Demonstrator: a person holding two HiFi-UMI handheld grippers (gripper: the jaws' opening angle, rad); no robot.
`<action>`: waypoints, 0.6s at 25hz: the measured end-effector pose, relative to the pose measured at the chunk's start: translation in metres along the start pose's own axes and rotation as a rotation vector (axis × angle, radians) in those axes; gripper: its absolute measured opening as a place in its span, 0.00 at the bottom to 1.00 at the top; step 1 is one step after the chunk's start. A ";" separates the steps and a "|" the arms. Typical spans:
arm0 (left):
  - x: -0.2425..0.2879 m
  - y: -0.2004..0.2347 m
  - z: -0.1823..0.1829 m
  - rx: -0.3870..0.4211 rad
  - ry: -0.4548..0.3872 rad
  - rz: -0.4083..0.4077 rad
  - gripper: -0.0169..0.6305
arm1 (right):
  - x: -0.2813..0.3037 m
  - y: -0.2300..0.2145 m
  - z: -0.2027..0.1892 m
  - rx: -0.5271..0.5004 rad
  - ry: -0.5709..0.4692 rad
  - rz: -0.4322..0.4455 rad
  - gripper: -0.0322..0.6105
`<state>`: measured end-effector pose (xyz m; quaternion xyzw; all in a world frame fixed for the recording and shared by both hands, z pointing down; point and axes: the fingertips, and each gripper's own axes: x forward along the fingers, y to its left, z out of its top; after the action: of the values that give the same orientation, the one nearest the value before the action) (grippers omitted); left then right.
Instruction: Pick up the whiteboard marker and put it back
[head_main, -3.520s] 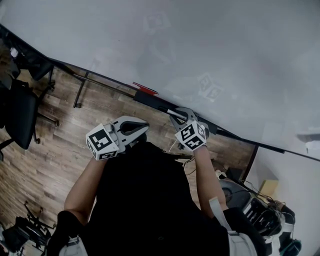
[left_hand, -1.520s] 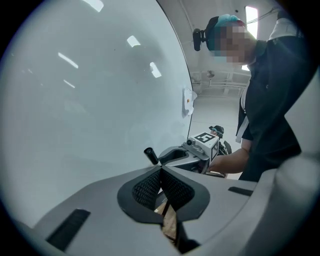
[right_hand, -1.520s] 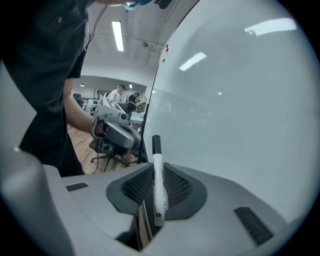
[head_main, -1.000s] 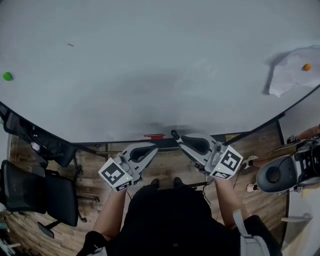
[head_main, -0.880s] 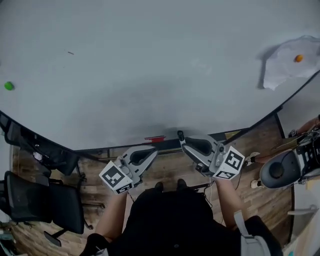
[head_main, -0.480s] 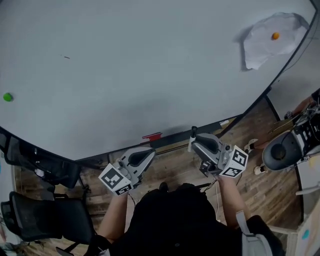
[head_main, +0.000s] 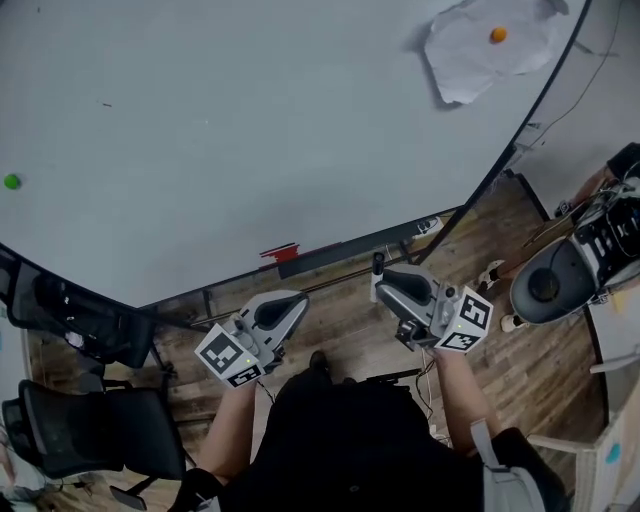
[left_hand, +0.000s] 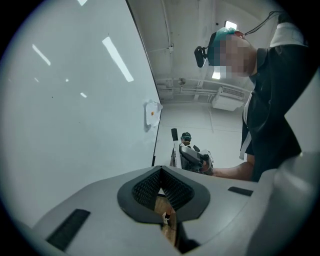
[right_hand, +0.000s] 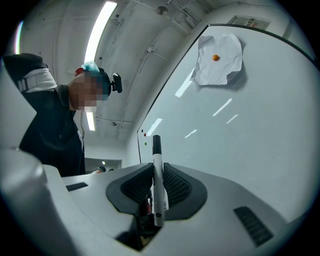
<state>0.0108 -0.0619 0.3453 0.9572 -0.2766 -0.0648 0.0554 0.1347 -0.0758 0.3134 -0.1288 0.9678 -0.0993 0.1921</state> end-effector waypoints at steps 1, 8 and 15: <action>0.002 -0.009 -0.004 -0.002 0.009 0.000 0.04 | -0.007 0.006 -0.001 0.007 0.002 0.003 0.16; 0.005 -0.060 -0.027 -0.014 0.048 0.044 0.04 | -0.048 0.041 -0.015 0.060 0.022 0.056 0.16; -0.004 -0.094 -0.048 -0.034 0.074 0.095 0.04 | -0.070 0.063 -0.027 0.117 0.004 0.103 0.16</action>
<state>0.0636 0.0225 0.3794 0.9436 -0.3186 -0.0312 0.0847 0.1732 0.0082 0.3470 -0.0672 0.9661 -0.1457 0.2024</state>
